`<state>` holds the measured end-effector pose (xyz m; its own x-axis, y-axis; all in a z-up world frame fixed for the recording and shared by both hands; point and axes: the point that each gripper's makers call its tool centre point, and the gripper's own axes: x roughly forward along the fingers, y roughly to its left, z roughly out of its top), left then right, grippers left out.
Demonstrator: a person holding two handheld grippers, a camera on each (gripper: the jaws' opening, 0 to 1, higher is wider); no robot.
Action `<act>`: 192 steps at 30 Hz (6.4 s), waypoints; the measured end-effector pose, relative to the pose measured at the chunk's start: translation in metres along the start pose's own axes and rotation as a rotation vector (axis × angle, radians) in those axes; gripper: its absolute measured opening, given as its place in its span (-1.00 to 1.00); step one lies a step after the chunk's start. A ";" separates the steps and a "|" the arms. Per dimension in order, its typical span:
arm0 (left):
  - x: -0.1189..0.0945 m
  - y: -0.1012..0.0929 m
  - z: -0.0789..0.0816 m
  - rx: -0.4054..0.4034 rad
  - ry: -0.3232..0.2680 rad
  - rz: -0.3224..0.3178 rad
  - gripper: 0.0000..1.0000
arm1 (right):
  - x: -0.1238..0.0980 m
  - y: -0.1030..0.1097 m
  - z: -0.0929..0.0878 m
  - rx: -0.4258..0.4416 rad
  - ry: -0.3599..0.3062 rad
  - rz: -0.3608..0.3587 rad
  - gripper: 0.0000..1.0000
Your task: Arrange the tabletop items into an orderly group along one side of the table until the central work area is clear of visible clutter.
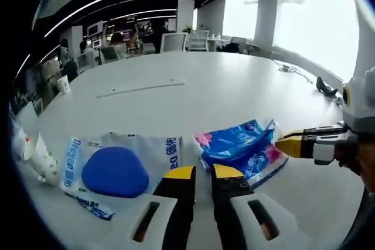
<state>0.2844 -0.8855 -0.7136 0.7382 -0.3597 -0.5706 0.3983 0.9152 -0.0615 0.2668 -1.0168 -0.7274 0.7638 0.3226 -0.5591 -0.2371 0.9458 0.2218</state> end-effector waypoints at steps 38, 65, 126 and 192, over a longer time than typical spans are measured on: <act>-0.118 0.053 -0.038 -0.043 -0.017 -0.009 0.99 | -0.065 0.061 0.034 -0.099 -0.244 0.157 0.79; -0.134 0.041 -0.115 -0.016 0.228 -0.006 0.20 | -0.063 0.169 -0.090 -0.338 0.192 0.365 -0.21; -0.041 -0.067 -0.068 0.008 0.198 -0.240 -0.68 | -0.046 0.046 -0.048 -0.295 0.126 0.086 -1.00; -0.246 0.254 -0.055 0.016 -0.079 -0.046 0.99 | -0.141 0.083 -0.008 -0.005 -0.119 -0.129 0.90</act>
<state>0.1742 -0.5544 -0.6345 0.7592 -0.4152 -0.5012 0.4412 0.8945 -0.0726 0.1348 -0.9834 -0.6371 0.8536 0.1917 -0.4843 -0.1347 0.9794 0.1503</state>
